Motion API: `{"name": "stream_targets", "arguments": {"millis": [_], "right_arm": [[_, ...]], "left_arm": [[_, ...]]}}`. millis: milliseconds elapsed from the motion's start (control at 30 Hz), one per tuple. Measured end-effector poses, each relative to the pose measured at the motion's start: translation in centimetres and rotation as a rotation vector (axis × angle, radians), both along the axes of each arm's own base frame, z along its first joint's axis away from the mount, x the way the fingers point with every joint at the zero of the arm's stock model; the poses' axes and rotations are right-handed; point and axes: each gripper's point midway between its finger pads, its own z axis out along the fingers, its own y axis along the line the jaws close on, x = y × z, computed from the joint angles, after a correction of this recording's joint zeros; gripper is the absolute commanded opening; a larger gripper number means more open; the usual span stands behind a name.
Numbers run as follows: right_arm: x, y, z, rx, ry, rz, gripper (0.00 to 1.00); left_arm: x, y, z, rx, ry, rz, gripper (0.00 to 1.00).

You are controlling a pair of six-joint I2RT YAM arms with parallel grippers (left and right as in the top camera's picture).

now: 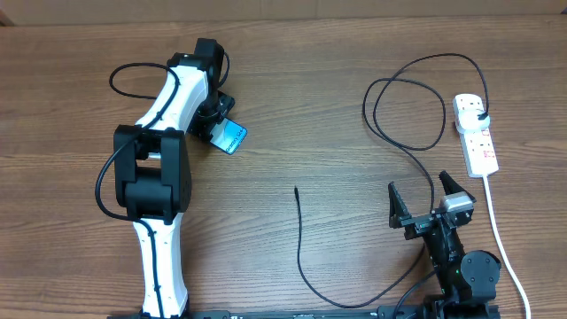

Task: Plug charger to phone and switch on socket
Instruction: 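Lift the phone with the left gripper and swing it rightward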

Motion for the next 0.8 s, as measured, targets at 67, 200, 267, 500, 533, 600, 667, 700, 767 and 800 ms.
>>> {"name": "stream_targets", "arguments": {"millis": [67, 200, 267, 500, 533, 600, 667, 700, 767, 800], "right_arm": [[0.0, 0.0, 0.0, 0.0, 0.0, 0.0, 1.0], [0.0, 0.0, 0.0, 0.0, 0.0, 0.0, 1.0], [0.0, 0.0, 0.0, 0.0, 0.0, 0.0, 1.0], [0.0, 0.0, 0.0, 0.0, -0.001, 0.0, 1.0], [0.0, 0.0, 0.0, 0.0, 0.0, 0.0, 1.0], [0.0, 0.0, 0.0, 0.001, 0.0, 0.0, 1.0], [0.0, 0.0, 0.0, 0.0, 0.0, 0.0, 1.0], [0.0, 0.0, 0.0, 0.0, 0.0, 0.0, 1.0], [0.0, 0.0, 0.0, 0.0, 0.0, 0.0, 1.0], [0.0, 0.0, 0.0, 0.0, 0.0, 0.0, 1.0]], "left_arm": [[0.0, -0.1, 0.0, -0.005, 0.001, -0.013, 0.04], [0.0, -0.5, 0.3, -0.026, 0.009, -0.047, 0.04], [-0.1, -0.7, 0.3, -0.034, 0.015, -0.052, 0.04], [0.9, -1.1, 2.0, -0.053, 0.006, -0.076, 0.04], [1.2, -1.2, 2.5, -0.056, -0.007, -0.077, 0.04], [2.0, -1.3, 3.6, -0.06, -0.036, -0.081, 0.04], [2.5, -1.5, 4.5, -0.069, -0.055, -0.085, 0.04], [2.8, -1.7, 4.9, -0.078, -0.065, -0.087, 0.04], [3.2, -2.2, 5.5, -0.105, -0.084, -0.101, 0.04], [3.5, -2.6, 5.9, -0.125, -0.094, -0.107, 0.04]]}}
